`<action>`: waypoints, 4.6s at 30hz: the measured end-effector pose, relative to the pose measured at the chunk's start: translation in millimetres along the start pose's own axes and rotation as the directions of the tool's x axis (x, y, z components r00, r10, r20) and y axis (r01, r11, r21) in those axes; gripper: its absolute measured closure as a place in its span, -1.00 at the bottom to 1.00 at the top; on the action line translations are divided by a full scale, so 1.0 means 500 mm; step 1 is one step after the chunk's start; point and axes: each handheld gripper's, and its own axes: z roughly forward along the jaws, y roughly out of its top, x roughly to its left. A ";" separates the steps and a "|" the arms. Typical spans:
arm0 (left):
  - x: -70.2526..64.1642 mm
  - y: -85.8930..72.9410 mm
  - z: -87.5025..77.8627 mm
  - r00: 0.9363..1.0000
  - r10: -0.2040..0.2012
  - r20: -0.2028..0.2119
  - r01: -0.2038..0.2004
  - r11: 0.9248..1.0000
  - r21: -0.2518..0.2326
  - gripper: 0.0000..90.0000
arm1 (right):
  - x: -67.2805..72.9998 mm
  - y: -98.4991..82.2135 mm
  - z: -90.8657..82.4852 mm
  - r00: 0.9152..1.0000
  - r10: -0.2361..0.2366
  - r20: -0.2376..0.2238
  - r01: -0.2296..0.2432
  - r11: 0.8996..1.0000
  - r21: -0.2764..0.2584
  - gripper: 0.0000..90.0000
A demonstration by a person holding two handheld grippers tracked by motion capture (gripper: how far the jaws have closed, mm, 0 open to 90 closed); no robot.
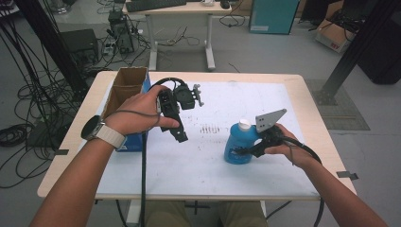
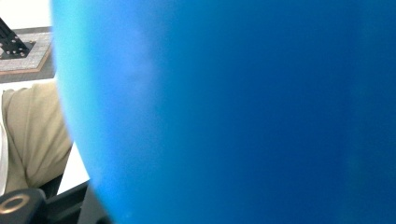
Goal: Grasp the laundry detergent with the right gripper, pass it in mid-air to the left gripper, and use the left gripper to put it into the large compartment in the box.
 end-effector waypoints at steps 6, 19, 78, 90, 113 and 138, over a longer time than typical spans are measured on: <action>0.001 0.000 0.001 1.000 -0.002 -0.002 0.002 1.000 -0.002 -0.81 | 0.000 0.000 0.000 1.000 -0.001 -0.001 0.001 1.000 0.000 -0.02; 0.002 -0.002 0.001 1.000 -0.003 -0.003 0.003 1.000 -0.001 -0.81 | -0.001 0.000 0.000 1.000 0.000 -0.004 0.000 1.000 -0.001 -0.02; 0.004 -0.008 0.000 1.000 -0.015 -0.009 0.015 1.000 0.000 -0.81 | -0.001 0.000 0.000 1.000 0.000 -0.005 0.000 1.000 0.000 -0.02; 0.006 -0.007 0.001 1.000 -0.009 -0.009 0.009 1.000 0.001 -0.81 | -0.001 0.000 0.000 1.000 0.000 -0.005 0.000 1.000 -0.001 -0.02; 0.009 -0.007 0.001 1.000 0.000 -0.015 0.000 1.000 0.006 -0.81 | -0.001 0.000 0.000 1.000 -0.001 -0.005 0.001 1.000 -0.002 -0.03; 0.009 -0.012 0.002 1.000 -0.010 -0.018 0.010 1.000 -0.005 -0.81 | -0.001 -0.001 0.000 1.000 0.000 -0.003 0.000 1.000 -0.003 -0.03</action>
